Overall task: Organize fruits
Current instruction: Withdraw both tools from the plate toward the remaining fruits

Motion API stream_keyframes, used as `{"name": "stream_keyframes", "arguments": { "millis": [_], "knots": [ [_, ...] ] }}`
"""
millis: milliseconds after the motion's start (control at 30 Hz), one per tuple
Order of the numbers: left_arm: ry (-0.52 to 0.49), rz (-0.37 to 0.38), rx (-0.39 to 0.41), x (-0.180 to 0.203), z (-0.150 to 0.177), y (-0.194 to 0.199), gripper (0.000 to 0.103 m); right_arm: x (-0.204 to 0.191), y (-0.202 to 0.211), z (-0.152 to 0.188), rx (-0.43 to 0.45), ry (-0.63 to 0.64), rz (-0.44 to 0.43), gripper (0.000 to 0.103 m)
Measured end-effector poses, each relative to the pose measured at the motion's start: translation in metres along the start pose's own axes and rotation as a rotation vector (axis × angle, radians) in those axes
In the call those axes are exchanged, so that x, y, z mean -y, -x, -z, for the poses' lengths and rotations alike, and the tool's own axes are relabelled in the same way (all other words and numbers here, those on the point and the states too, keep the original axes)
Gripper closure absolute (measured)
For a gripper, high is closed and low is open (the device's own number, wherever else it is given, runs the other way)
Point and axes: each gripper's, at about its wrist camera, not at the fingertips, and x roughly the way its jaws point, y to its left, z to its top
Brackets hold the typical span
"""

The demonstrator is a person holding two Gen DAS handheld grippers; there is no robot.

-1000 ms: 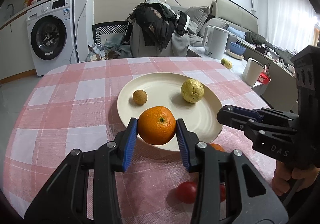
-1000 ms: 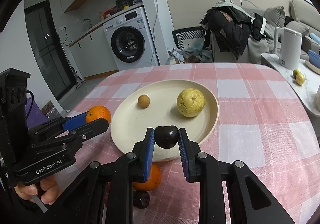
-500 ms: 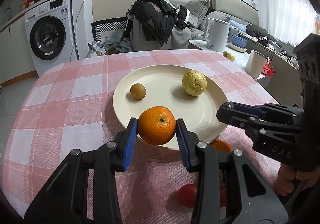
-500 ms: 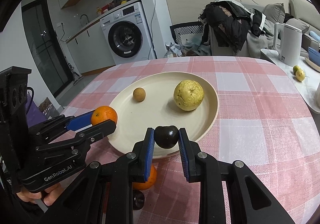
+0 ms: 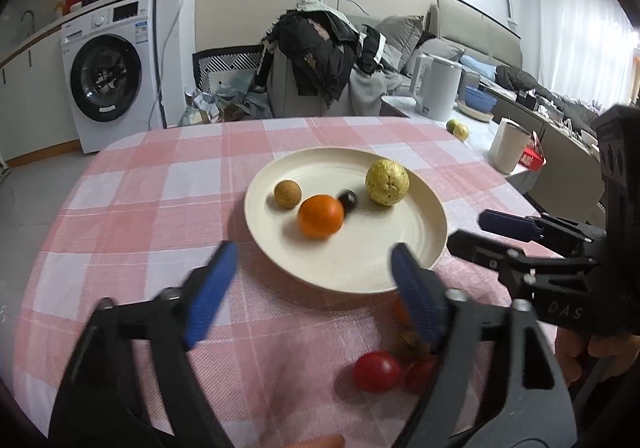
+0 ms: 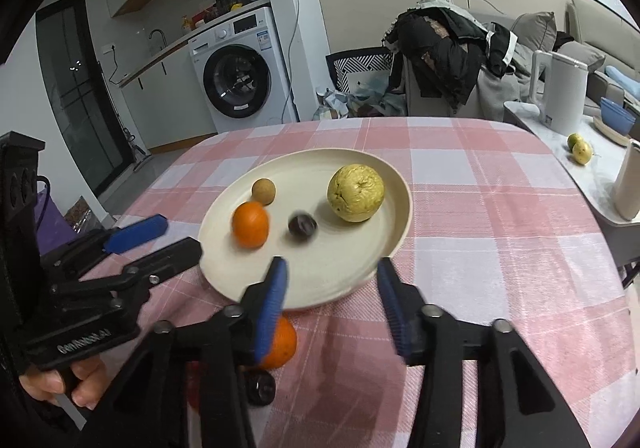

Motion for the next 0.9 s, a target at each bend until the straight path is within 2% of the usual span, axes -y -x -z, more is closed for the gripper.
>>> {"name": "stream_keyframes", "arguments": {
  "millis": [33,67,100,167,200,267,567,900],
  "knots": [
    [0.002,0.002,0.008,0.000,0.000,0.007,0.019,-0.001,0.003,0.001,0.001,0.003,0.002,0.039],
    [0.001,0.015,0.011,-0.001,0.002,0.015,0.019,-0.001,0.006,0.002,0.001,0.005,0.008,0.024],
    [0.002,0.022,0.012,-0.001,0.002,0.021,0.017,-0.002,0.010,0.003,0.004,0.006,0.020,0.013],
    [0.005,0.022,0.019,-0.003,0.006,0.035,0.006,-0.005,0.019,0.006,0.014,0.018,0.019,0.012],
    [0.005,0.019,0.024,-0.003,0.008,0.042,0.001,-0.005,0.021,0.007,0.010,0.023,0.012,0.008],
    [0.003,0.021,0.039,-0.003,0.013,0.058,0.001,-0.008,0.026,0.011,0.004,0.039,-0.001,0.001],
    [-0.012,0.007,0.021,0.005,0.043,0.107,0.001,-0.022,0.052,0.033,-0.012,0.097,-0.017,0.000],
    [-0.036,0.034,-0.022,0.026,0.072,0.122,0.001,-0.030,0.070,0.058,-0.055,0.146,-0.016,0.000]
  ]
}}
